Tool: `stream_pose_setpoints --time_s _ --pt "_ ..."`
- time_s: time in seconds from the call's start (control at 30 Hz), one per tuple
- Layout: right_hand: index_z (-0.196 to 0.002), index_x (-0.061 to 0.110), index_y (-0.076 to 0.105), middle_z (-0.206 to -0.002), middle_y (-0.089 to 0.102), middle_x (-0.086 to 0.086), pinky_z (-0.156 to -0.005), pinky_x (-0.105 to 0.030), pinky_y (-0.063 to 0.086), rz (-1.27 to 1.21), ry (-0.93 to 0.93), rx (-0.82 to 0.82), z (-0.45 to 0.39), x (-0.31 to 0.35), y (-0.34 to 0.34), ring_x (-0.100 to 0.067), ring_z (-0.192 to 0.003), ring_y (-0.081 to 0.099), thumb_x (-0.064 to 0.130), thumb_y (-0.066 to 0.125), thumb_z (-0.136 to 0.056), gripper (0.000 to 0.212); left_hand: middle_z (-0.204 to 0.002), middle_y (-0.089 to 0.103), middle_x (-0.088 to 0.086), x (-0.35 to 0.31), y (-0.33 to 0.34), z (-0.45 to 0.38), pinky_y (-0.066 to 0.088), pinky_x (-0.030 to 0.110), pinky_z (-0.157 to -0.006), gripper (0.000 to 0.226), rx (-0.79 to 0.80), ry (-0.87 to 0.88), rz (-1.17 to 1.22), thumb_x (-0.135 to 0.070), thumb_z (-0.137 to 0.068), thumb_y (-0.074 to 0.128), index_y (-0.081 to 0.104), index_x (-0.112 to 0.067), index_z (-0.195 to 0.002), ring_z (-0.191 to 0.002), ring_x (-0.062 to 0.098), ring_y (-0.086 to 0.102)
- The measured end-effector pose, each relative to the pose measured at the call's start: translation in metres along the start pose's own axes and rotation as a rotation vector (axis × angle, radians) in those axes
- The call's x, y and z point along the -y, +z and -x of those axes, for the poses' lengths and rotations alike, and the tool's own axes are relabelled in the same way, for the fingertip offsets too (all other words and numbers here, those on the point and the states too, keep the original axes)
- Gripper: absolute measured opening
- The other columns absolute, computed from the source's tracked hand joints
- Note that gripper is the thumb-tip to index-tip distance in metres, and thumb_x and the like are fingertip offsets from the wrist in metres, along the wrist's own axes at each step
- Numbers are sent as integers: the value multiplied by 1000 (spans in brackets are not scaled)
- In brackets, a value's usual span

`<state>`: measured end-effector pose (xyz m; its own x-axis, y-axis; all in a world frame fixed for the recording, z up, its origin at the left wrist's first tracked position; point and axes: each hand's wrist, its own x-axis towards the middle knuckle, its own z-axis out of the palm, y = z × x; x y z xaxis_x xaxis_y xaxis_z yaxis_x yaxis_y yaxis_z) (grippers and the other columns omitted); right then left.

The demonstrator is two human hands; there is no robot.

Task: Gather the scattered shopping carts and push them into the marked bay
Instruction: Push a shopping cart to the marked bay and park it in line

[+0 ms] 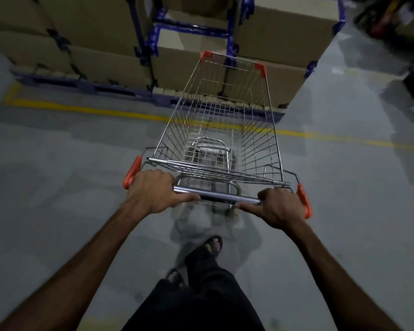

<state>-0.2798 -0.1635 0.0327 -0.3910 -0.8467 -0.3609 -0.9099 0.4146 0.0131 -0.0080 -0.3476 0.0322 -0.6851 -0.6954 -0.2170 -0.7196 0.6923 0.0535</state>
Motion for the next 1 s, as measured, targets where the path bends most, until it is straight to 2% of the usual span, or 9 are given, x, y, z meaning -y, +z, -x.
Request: stream_pose_setpoints --time_s 0.1,0.27,0.43,0.53,0.67,0.73,0.8,0.87,1.0 --pt "-70 25 58 -70 64 6 -93 -46 52 59 -78 1 -2 17 -7 -18 -74 68 105 30 -74 85 -56 58 -8 9 6 30 44 28 -62 88 -30 -78 -2 -109 -70 26 56 -26 -62 -53 7 54" --pt "-65 26 53 -62 58 6 -67 -38 59 115 -273 -28 -27 37 -8 -13 -60 60 107 26 -72 86 -54 57 -8 23 20 69 52 30 -69 95 -25 -251 18 -112 -67 19 58 -25 -61 -53 8 56" --pt "-67 25 58 -60 59 6 -65 -38 59 165 -467 -49 -71 59 -19 -10 -57 59 109 23 -69 91 -57 56 -8 26 24 93 48 31 -69 95 -10 -471 80 -111 -67 23 63 -25 -65 -55 8 54" --pt "-66 25 57 -62 58 6 -62 -35 52 174 -588 -55 -98 80 -33 -13 -61 60 109 23 -68 91 -58 54 -9 27 23 102 45 31 -69 93 -1 -578 96 -108 -68 20 62 -25 -68 -54 8 50" --pt "-64 23 61 -66 61 4 -81 -39 54 216 -718 -45 -133 112 -50 -21 -70 63 113 20 -65 98 -59 55 -8 31 20 111 53 31 -70 88 7 -707 141 -107 -67 22 54 -26 -65 -61 15 59" --pt "-64 22 62 -66 62 4 -85 -40 54 224 -794 -36 -148 130 -61 -20 -70 64 112 22 -66 98 -60 59 -8 31 15 113 53 37 -87 89 17 -794 173 -106 -71 27 61 -24 -66 -65 14 63" --pt "-67 23 65 -70 65 4 -87 -40 47 280 -862 -51 -161 149 -72 -19 -74 63 110 24 -68 96 -67 65 -7 29 10 114 42 45 -109 87 23 -875 175 -105 -75 30 62 -24 -66 -75 15 68" --pt "-67 22 65 -69 64 5 -81 -39 43 297 -933 -59 -174 168 -78 -19 -73 62 111 23 -66 99 -74 69 -5 30 10 117 39 50 -114 86 22 -947 188 -104 -77 29 62 -25 -67 -82 18 71" --pt "-63 19 62 -61 63 4 -79 -39 53 285 -1076 -12 -199 208 -85 -13 -61 60 112 21 -65 101 -72 68 -7 38 16 123 19 59 -124 98 4 -1088 216 -111 -70 19 64 -24 -63 -82 18 69"
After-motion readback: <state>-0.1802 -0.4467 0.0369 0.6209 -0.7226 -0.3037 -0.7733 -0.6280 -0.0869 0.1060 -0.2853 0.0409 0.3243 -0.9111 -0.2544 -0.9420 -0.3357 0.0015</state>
